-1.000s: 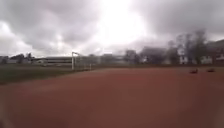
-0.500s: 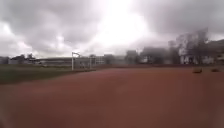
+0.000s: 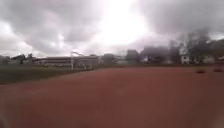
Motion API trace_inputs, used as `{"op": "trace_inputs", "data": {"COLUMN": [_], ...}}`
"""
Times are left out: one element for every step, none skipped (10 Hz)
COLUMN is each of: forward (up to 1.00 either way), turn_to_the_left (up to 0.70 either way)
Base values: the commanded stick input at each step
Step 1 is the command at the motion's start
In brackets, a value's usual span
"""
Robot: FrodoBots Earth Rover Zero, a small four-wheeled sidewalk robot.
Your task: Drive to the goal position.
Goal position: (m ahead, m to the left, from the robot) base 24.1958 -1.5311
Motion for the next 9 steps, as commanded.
{"op": "trace_inputs", "data": {"forward": [0.70,0.70,0.70,0.70,0.70,0.70,0.70,0.70,0.70], "turn_to_the_left": [0.00,0.00,0.00,0.00,0.00,0.00,0.00,0.00,0.00]}}
